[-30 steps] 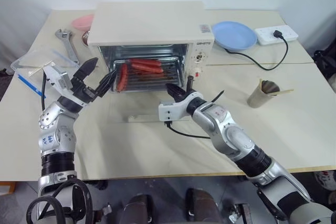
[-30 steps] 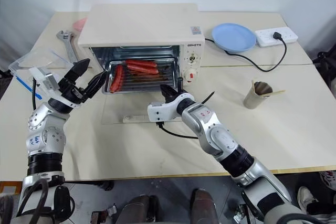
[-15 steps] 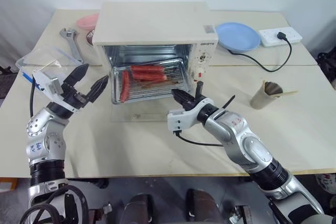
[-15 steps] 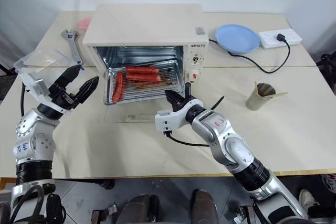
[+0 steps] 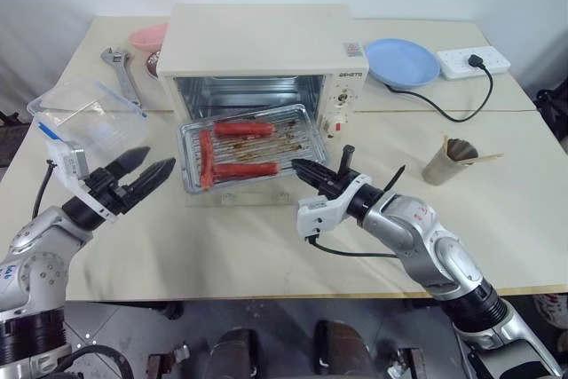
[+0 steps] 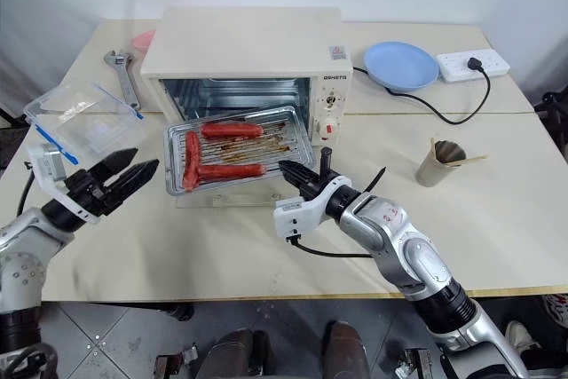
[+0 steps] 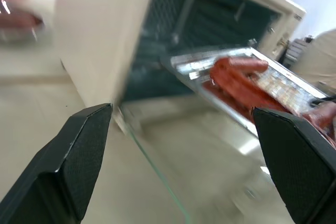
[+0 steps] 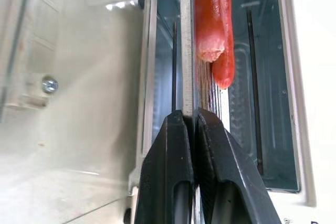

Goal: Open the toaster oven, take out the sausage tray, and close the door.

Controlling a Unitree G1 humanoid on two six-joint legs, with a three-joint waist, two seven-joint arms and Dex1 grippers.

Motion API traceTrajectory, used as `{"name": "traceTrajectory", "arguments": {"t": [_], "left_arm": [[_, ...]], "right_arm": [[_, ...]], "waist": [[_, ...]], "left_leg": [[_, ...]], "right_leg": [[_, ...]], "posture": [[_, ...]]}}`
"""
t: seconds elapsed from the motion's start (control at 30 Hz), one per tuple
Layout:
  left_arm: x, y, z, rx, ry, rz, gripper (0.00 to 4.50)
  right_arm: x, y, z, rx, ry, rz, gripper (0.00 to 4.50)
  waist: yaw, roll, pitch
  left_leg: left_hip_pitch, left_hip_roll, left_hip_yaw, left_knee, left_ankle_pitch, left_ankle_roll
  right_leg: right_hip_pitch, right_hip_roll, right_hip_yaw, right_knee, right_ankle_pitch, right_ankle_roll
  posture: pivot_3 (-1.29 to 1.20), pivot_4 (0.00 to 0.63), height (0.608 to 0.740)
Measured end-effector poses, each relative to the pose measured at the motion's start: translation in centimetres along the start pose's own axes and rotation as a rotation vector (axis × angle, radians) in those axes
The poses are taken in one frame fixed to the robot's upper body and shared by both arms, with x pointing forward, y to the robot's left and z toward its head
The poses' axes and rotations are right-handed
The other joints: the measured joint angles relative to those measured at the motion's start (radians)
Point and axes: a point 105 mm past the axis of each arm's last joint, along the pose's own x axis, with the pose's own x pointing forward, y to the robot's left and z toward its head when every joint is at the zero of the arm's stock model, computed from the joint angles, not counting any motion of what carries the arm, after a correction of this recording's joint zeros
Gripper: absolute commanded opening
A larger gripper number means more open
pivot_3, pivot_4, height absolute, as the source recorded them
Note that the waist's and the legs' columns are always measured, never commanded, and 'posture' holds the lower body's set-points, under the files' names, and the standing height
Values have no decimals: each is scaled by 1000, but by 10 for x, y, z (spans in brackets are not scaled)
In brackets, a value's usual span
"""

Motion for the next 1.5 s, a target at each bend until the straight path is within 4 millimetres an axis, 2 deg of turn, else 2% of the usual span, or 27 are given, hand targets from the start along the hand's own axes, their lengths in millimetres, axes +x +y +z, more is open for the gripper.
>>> {"name": "traceTrajectory", "arguments": {"t": [0.17,0.43,0.6,0.83,0.97,1.13,1.3,1.5], "left_arm": [[0,-8,-7,-152,94,-12,4500],[3,-19,-4,-296,151,-53,4500],[-25,-22,-3,-433,242,-40,4500],[-39,-20,19,-541,134,-53,4500],[-36,-21,20,-573,126,-64,4500],[-25,-21,11,-624,127,-86,4500],[-10,-19,19,-638,100,-127,4500],[1,-18,4,-685,164,-149,4500]], "right_arm": [[-2,-10,-2,-10,-36,-42,40],[-4,-10,1,-13,-81,-38,40],[-5,-10,-4,-15,-73,-38,40],[-3,-10,-5,-26,-85,-34,40],[-2,-11,-4,-35,-98,-34,40],[-1,-10,-8,-33,-90,-26,40],[0,-12,-5,-49,-112,-31,40],[1,-16,-2,-64,-131,-40,40]], "waist": [[0,0,0],[-1,0,0],[-8,0,0],[1,0,0],[0,0,0],[0,0,0],[-2,0,0],[-2,0,0]], "left_leg": [[0,0,0,0,0,0],[0,0,0,0,0,0],[2,1,0,-1,0,0],[2,4,0,0,0,-1],[2,4,0,0,0,-1],[2,0,1,0,0,-1],[2,-1,1,0,0,-1],[2,-1,1,0,0,-1]], "right_leg": [[0,0,0,0,0,0],[0,0,0,0,0,0],[0,0,2,1,0,0],[0,0,2,1,0,0],[0,0,2,1,0,0],[0,0,2,1,0,0],[0,0,3,1,0,0],[0,0,3,1,0,0]], "posture": [[0,150,740],[0,150,740],[0,150,740],[0,150,740],[0,150,740],[0,150,740],[0,150,740],[0,150,740]]}}
